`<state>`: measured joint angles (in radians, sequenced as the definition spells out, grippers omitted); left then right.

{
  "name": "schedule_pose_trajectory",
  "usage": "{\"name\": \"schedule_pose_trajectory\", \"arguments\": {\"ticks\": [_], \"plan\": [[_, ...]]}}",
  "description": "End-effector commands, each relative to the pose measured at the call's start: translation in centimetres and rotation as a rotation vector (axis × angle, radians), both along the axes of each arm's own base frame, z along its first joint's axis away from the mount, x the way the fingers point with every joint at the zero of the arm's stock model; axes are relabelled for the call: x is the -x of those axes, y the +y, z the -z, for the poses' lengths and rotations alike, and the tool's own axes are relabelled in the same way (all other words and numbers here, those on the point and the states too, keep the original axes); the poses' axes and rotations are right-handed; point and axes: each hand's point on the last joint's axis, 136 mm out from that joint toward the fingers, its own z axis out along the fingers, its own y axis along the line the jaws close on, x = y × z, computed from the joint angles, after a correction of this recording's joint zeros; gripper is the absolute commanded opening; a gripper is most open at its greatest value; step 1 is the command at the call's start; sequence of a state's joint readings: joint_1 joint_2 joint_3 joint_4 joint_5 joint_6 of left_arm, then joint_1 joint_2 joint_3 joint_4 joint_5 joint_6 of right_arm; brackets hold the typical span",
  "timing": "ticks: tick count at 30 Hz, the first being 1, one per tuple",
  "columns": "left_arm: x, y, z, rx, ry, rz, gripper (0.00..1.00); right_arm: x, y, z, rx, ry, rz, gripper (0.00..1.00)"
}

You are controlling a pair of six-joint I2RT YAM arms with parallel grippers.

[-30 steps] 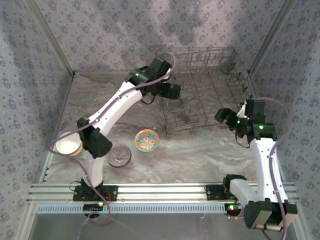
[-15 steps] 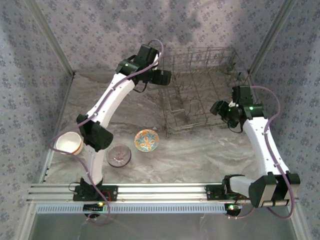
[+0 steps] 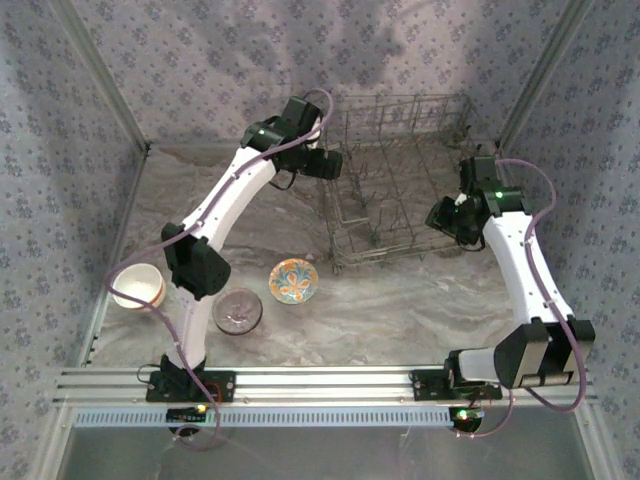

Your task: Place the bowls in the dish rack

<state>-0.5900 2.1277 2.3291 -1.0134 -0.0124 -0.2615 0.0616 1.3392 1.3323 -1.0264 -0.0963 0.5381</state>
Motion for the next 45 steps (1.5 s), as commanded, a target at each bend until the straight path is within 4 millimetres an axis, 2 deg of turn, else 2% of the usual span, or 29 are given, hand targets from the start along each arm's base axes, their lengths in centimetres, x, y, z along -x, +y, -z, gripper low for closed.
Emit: {"name": "schedule_pose_trajectory", "arguments": {"ticks": [1,6,13,17,20,27,30,35,39,45], "plan": [[0.5,1.3,-2.2,0.017,-0.036,-0.009,0.94,-1.0,1.0,-0.7,-0.008,-0.021,-0.075,0.43],[0.6,1.5,-2.1,0.011,-0.033,-0.013,0.94,-0.8,1.1,-0.9,0.002,-0.019,-0.102,0.36],[0.8,2.3,-2.5,0.015,-0.023,-0.017,0.94,0.1,0.8,-0.5,0.017,-0.016,-0.156,0.2],[1.4,2.8,-3.1,0.028,-0.015,-0.014,0.94,0.5,0.3,-0.9,0.021,-0.048,-0.165,0.18],[1.6,3.2,-3.5,0.021,-0.02,-0.014,0.95,0.9,-0.4,-1.1,0.019,-0.046,-0.166,0.12],[1.4,3.4,-3.9,0.026,-0.024,-0.035,0.95,1.5,-1.4,-1.2,0.008,-0.043,-0.181,0.11],[1.4,3.5,-4.3,0.027,-0.034,-0.045,0.95,2.1,-1.6,-1.5,0.007,-0.04,-0.2,0.07],[0.3,3.4,-4.5,0.031,-0.051,-0.074,0.96,3.0,-2.7,-1.7,0.016,-0.04,-0.187,0.07],[-1.6,2.9,-4.4,0.064,-0.048,-0.109,0.96,3.2,-3.5,-1.9,0.024,-0.046,-0.171,0.11],[-5.5,1.9,-4.5,0.217,-0.053,-0.115,0.93,2.1,-3.6,-2.3,0.018,-0.088,-0.162,0.29]]}}
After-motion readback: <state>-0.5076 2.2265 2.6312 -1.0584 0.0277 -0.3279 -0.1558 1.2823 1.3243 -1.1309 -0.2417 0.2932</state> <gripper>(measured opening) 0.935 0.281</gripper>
